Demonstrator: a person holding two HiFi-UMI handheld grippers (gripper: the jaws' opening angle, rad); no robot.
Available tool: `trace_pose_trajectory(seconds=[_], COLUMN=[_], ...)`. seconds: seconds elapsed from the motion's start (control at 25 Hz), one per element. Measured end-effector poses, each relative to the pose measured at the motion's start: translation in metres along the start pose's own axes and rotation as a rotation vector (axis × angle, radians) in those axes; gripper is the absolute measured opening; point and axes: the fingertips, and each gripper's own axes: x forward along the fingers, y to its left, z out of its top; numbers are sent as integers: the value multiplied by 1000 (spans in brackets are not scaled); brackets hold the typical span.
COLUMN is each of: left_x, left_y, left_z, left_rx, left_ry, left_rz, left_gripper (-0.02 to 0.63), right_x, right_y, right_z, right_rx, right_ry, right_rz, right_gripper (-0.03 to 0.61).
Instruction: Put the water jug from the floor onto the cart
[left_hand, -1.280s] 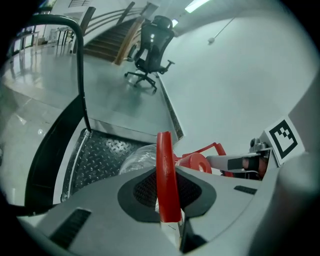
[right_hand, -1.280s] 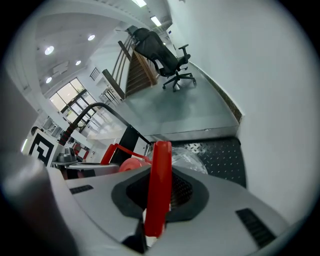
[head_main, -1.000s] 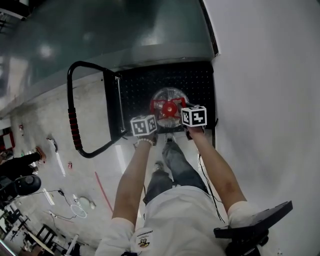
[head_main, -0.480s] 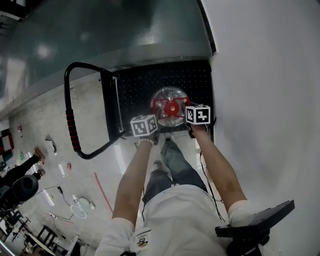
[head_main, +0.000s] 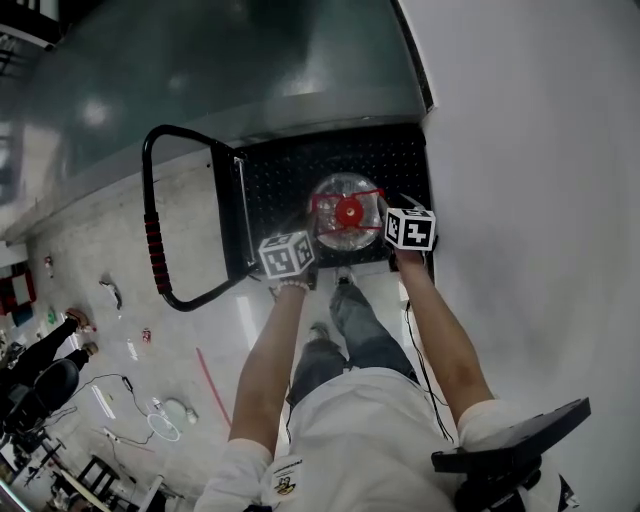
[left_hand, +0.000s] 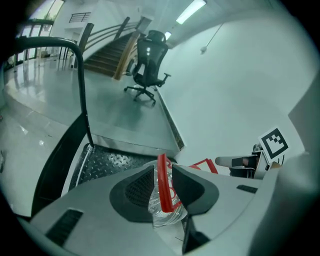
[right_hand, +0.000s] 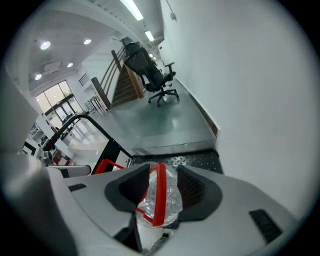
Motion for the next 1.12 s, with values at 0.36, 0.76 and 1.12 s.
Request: trace_pose_trajectory(seconds=[0.36,0.76,1.12], left_x=[-124,-292,-386], left_y=[-14,-31,-73], left_z=[-25,-79,-110], left_rx=[-2,74,161], left_ry=[-101,-145,-176], left_rz=[-13,-120,-210], left_gripper=[6,5,5], right_x=[-128,-269,-367], right_y=[63,176,215], right_z=[-10,-96,-158], right_rx=[-33,3,35], right_ry=[-188,-299,-356], right_rz=[17,56,117], right_gripper=[41,15,15])
